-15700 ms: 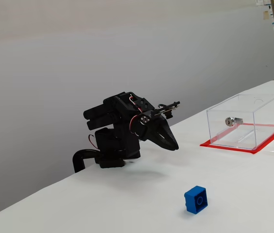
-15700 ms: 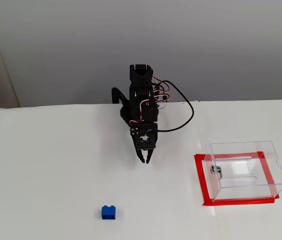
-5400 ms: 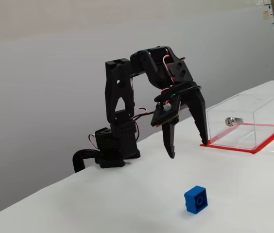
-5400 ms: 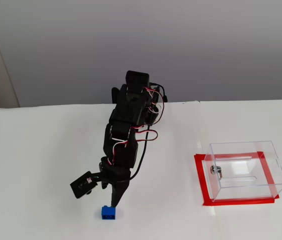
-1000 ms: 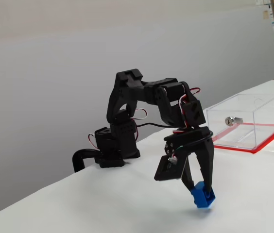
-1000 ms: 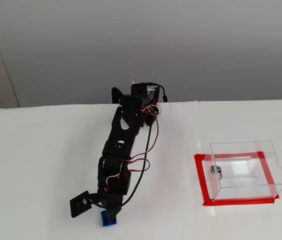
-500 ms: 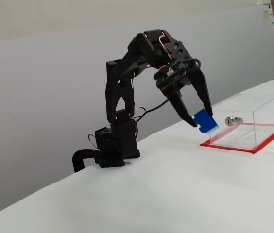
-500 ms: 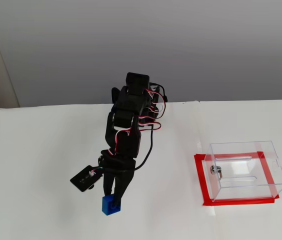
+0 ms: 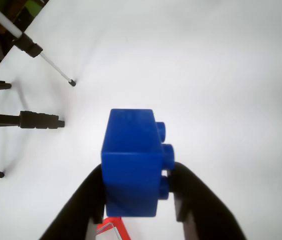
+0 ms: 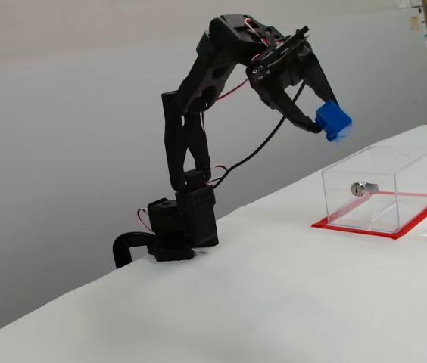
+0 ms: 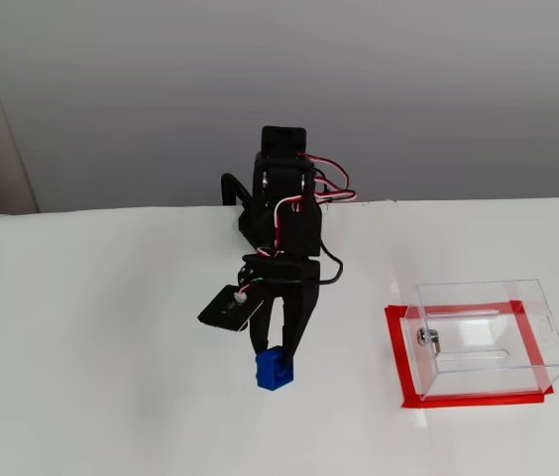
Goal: Pick the blue lego brick and place it into the transparent box
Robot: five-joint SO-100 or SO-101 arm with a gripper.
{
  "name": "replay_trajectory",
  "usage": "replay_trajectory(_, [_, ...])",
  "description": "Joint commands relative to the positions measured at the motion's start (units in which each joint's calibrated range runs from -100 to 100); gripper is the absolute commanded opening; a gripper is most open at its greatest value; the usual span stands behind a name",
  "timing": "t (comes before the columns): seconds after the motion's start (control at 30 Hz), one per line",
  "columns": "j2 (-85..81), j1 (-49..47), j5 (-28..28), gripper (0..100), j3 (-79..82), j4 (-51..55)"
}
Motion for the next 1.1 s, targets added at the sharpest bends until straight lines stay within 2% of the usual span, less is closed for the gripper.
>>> replay_trajectory(0.0, [-4.3,-5.9,1.8,9,-2.2,0.2])
replay_trajectory(0.1, [-5.3,-12.3,2.3,9,-2.2,0.2])
replay_trajectory(0.47, [-6.8,-31.4,10.0,10,-2.3,-0.6])
replay_trajectory(0.8, [-5.2,-45.5,17.5,10,-1.8,-0.7])
replay_trajectory(1.07, [0.9,-54.7,19.6,10,0.9,-4.7])
